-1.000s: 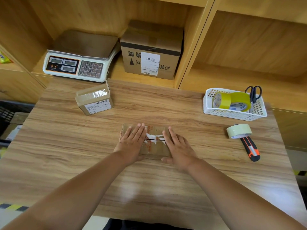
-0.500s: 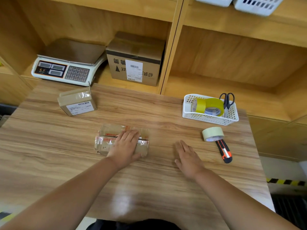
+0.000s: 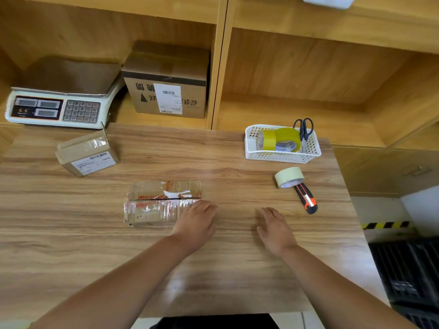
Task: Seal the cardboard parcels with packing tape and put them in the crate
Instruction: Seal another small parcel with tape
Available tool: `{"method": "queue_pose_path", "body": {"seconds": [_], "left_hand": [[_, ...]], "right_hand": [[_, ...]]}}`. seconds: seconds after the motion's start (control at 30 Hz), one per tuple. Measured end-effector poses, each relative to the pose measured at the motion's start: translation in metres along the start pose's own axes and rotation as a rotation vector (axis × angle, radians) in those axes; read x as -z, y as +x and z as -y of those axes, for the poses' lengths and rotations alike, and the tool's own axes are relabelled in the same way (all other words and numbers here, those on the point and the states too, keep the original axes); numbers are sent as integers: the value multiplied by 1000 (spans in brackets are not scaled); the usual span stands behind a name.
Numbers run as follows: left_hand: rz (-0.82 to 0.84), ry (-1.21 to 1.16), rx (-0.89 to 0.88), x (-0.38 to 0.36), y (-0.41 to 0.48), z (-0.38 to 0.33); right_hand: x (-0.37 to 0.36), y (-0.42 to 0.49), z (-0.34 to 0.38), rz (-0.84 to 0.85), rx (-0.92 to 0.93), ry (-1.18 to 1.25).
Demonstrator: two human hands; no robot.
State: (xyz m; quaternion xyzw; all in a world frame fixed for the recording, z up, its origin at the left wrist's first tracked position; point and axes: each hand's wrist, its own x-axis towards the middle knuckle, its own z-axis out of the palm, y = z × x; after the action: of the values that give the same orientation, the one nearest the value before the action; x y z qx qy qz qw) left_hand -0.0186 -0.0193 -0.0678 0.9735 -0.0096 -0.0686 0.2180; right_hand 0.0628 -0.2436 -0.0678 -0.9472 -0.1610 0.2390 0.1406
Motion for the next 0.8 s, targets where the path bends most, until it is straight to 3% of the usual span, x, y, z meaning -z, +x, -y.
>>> {"method": "queue_pose_path", "body": {"seconds": [0.2,0.43,0.57,0.8], "left_hand": [[7,-49,-39,-11,13,-22],[48,-71,86,-25,45,-39],[59,-131,152,-34,73,-65],[65,-230,239,-61,108,-109]], "right_hand": [[13,3,-32,-118,-73,24],[46,45,-82,-275,-201,-5],[64,71,-113,-251,-279,9],[72,97,-147,-138,-214,-1]]}}
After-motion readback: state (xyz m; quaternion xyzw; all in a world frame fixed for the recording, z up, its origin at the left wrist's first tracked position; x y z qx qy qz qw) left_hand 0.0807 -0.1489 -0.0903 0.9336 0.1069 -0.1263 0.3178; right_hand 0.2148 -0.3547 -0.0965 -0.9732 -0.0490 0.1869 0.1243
